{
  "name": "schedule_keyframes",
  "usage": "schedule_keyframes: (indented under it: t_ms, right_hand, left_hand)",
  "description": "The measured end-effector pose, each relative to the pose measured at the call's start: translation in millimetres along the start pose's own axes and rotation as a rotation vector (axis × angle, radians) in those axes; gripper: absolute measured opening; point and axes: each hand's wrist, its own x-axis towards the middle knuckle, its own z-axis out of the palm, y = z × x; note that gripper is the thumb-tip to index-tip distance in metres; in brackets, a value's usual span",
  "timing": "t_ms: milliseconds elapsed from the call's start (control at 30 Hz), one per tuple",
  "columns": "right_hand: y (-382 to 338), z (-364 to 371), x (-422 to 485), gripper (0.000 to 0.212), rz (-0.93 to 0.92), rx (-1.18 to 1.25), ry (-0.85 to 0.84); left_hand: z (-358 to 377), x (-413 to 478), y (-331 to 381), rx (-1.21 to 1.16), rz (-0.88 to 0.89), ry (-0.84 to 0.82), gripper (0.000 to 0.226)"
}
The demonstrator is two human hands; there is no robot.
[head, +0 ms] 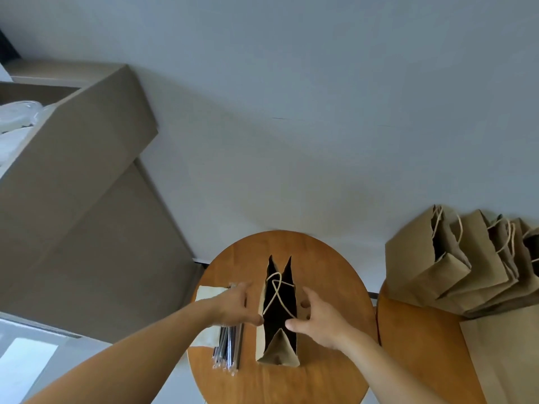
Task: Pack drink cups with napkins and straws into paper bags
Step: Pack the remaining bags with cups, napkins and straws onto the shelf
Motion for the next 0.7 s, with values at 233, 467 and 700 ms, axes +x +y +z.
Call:
schedule_keyframes:
  t_ms: [233, 467, 700]
  right_hand:
    - [-56, -41, 3, 0.09, -0.229, -0.11, 0.096]
    - [-143, -55, 20, 0.086, -0.383, -0.396, 0.168]
    - [-258, -62, 24, 0.076, -0.537, -0.498, 0.238]
  left_hand:
    - [-56, -26, 37, 0.372, 0.054, 0.348, 0.083]
    - [-122, -80, 62, 0.539, -0.007, 0.581, 0.076]
    - [-223, -160, 61, 0.476, 0.044, 0.821, 0.074]
